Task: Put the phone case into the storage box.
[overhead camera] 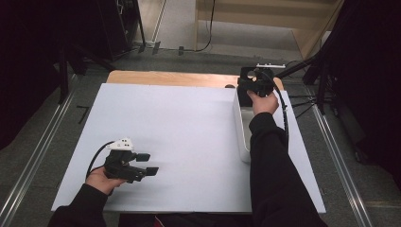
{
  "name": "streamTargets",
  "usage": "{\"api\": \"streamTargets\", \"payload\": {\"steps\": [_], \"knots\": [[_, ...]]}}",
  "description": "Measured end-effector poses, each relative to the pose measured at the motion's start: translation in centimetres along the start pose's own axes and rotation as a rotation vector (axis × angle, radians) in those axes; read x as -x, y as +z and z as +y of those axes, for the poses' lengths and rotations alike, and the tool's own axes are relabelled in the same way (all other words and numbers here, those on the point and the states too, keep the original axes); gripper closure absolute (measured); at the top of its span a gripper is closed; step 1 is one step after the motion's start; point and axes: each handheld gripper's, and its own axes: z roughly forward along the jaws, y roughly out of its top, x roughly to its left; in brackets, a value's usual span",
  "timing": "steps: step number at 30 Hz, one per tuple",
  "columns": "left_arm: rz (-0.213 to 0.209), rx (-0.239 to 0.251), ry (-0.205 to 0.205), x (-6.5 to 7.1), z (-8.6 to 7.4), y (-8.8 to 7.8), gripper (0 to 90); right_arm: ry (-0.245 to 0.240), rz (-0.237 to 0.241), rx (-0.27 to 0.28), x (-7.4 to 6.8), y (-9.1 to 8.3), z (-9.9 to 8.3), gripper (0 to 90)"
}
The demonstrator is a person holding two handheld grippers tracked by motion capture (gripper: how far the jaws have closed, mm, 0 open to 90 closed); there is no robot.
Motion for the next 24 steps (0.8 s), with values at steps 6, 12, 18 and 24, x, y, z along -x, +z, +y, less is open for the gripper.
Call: {"api": "streamTargets", "payload": {"steps": [6,12,18,24], "knots": [[0.000,0.000,0.000,0.01,0.00,-0.01,29.6,-0.002,-0.029,-0.043,-0.19,0.35,-0.08,12.2],[0.002,0.000,0.003,-0.02,0.01,-0.03,29.5,0.011,-0.011,-0.053,-0.05,0.35,-0.05,9.1],[0.001,-0.002,0.002,-0.04,0.03,-0.06,29.5,0.012,-0.007,-0.063,0.12,0.34,0.08,6.3],[0.004,-0.005,0.000,-0.06,0.04,-0.04,29.6,0.025,0.010,-0.062,0.36,0.30,0.33,0.8]]}}
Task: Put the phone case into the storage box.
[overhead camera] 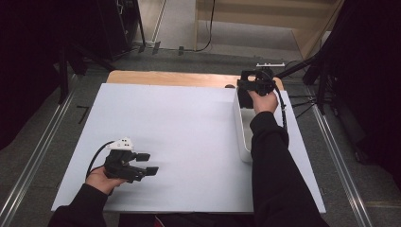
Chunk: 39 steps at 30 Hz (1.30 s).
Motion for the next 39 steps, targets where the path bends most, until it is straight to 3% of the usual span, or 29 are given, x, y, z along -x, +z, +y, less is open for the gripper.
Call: {"api": "streamTargets", "payload": {"steps": [10,21,39], "knots": [[-0.001,0.002,0.003,0.0,0.0,0.0,29.6,0.032,0.033,0.000,0.3,-0.6,0.6,0.9],[-0.004,-0.002,0.004,0.0,0.1,0.2,29.5,0.021,0.038,-0.009,0.5,-1.2,1.0,0.9],[-0.006,0.000,0.001,0.0,0.1,0.1,29.5,-0.006,0.046,-0.034,0.4,-4.0,3.5,0.9]]}}
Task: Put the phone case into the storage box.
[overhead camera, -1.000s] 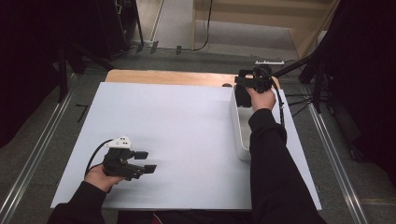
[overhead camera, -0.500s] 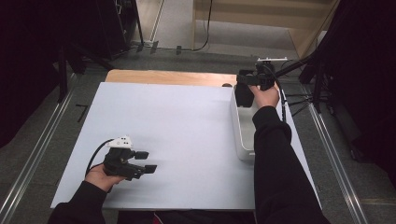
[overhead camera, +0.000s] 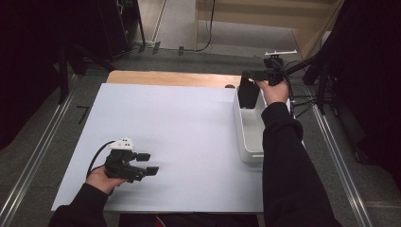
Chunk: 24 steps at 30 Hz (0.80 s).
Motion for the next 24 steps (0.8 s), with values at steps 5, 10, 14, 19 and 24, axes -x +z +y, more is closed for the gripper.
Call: {"api": "streamTargets", "payload": {"steps": [5,10,14,19,24], "knots": [[0.002,-0.003,-0.002,0.0,0.0,0.0,29.5,-0.007,-0.001,-0.028,-0.3,-0.9,0.7,0.9],[0.001,-0.003,-0.004,0.0,0.0,0.0,29.5,0.004,0.034,-0.038,-0.8,-2.2,1.4,1.1],[0.004,-0.005,-0.003,-0.1,0.0,0.0,29.5,-0.005,0.073,-0.044,-1.4,-3.0,1.6,1.1],[0.003,-0.004,-0.004,-0.1,0.0,0.0,29.6,-0.015,0.070,-0.066,-2.6,-3.4,1.5,5.5],[0.002,-0.003,-0.005,-0.1,0.0,0.0,29.5,-0.041,0.121,-0.083,-3.8,-4.3,1.2,5.5]]}}
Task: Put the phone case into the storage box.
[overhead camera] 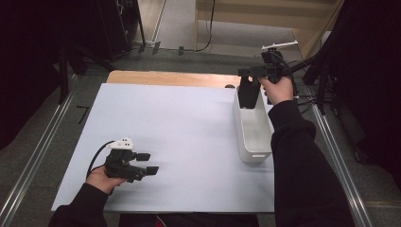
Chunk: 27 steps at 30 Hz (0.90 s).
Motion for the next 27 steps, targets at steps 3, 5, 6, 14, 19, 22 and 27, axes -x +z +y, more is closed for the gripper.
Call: {"api": "streamTargets", "payload": {"steps": [3,5,6,14,19,22,27], "knots": [[0.000,0.000,-0.001,0.0,0.0,0.0,29.5,-0.009,0.021,-0.006,-0.4,-0.2,-0.2,5.5],[-0.001,0.000,-0.002,0.0,0.0,0.0,29.5,-0.031,0.047,-0.017,-1.1,-0.6,-0.5,5.5],[-0.002,0.000,0.000,0.0,0.0,0.0,29.5,-0.031,0.047,-0.017,-1.1,-0.6,-0.5,5.5],[0.000,-0.002,-0.004,0.0,0.0,0.1,29.5,-0.055,0.140,-0.045,-2.7,-1.2,-2.0,5.6],[-0.002,0.000,-0.005,0.0,0.0,0.1,29.6,-0.086,0.154,-0.051,-3.4,-1.4,-2.7,5.6],[0.001,-0.002,-0.005,0.0,0.0,0.0,29.5,-0.107,0.162,-0.056,-3.8,-1.3,-3.2,5.6],[0.002,0.000,-0.005,0.0,0.0,0.1,29.5,-0.138,0.191,-0.065,-4.5,-1.3,-4.2,5.6]]}}
